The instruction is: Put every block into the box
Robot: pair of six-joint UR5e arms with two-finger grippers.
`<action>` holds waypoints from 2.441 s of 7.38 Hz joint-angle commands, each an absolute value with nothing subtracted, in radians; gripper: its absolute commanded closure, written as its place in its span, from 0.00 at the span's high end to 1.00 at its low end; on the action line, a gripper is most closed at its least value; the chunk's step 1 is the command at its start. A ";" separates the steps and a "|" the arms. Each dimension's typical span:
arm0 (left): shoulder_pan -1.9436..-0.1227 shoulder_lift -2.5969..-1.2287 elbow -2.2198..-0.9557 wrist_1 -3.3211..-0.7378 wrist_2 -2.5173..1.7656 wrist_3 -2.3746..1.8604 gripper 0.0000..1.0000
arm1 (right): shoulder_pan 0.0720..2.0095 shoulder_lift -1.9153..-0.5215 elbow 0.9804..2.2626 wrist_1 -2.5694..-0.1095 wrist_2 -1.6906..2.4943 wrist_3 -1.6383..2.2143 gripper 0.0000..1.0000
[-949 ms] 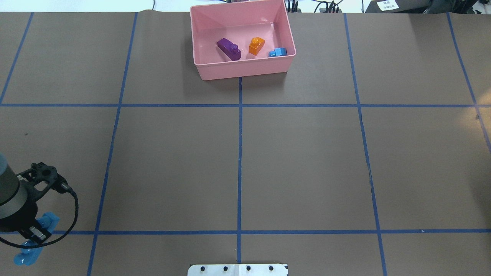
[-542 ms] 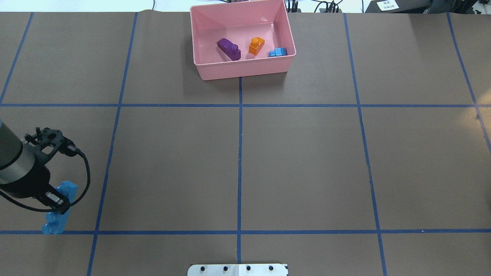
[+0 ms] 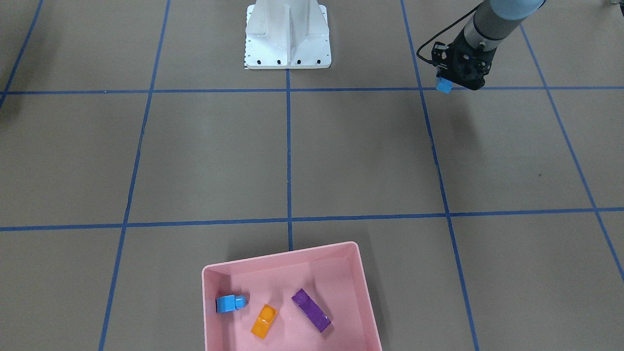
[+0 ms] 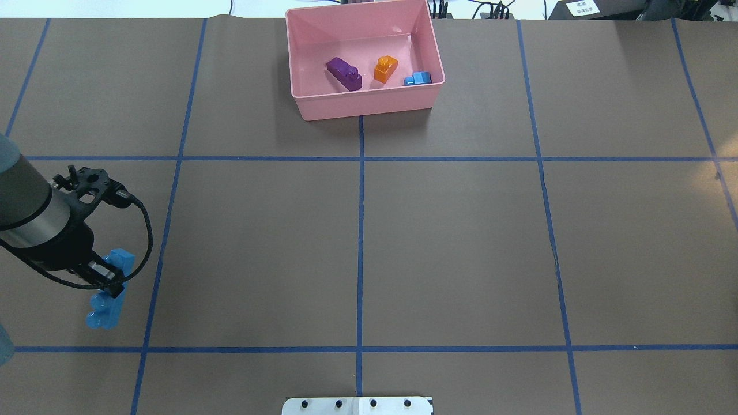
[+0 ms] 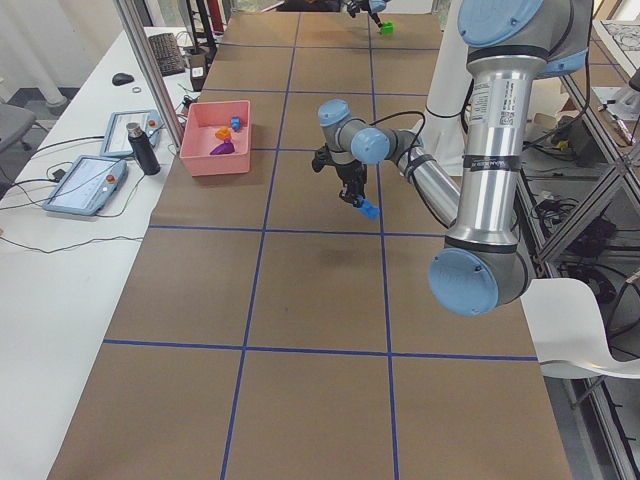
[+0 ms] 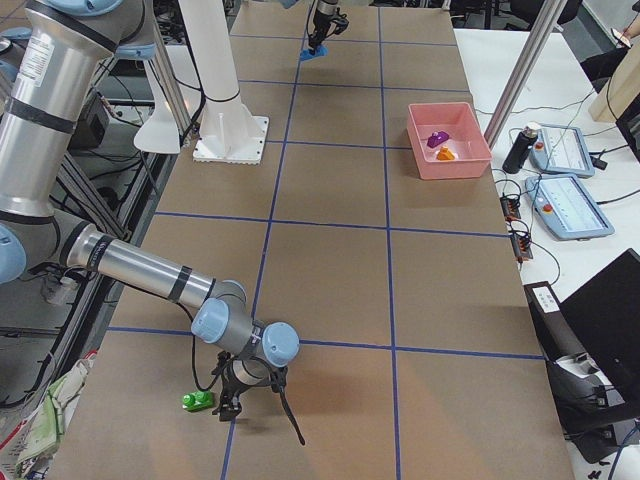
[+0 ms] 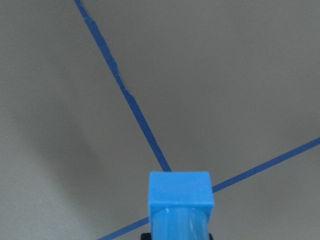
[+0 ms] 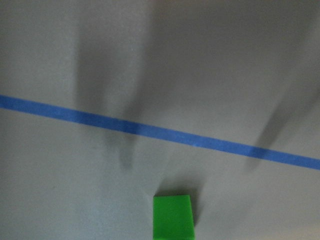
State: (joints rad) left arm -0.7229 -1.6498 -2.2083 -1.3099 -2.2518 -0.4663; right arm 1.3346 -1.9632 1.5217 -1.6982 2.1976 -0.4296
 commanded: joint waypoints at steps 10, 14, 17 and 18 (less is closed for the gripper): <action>-0.913 -2.195 -1.876 -1.325 -2.296 -0.696 0.00 | 1.330 -1.977 1.448 -1.697 2.230 -0.431 0.69; -0.956 -2.284 -1.663 -1.645 -2.295 -0.866 0.00 | 1.330 -1.976 1.450 -1.698 2.230 -0.425 0.14; -0.954 -2.434 -1.498 -1.718 -2.293 -1.087 0.00 | 1.336 -1.985 1.517 -1.709 2.227 -0.439 0.00; -0.954 -2.445 -1.456 -1.785 -2.292 -1.147 0.00 | 1.359 -1.986 1.564 -1.754 2.218 -0.445 0.00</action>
State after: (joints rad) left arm -0.9540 -2.4055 -1.5235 -1.7142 -2.2935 -1.0540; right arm 1.3402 -1.9816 1.5096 -1.7150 2.2260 -0.4384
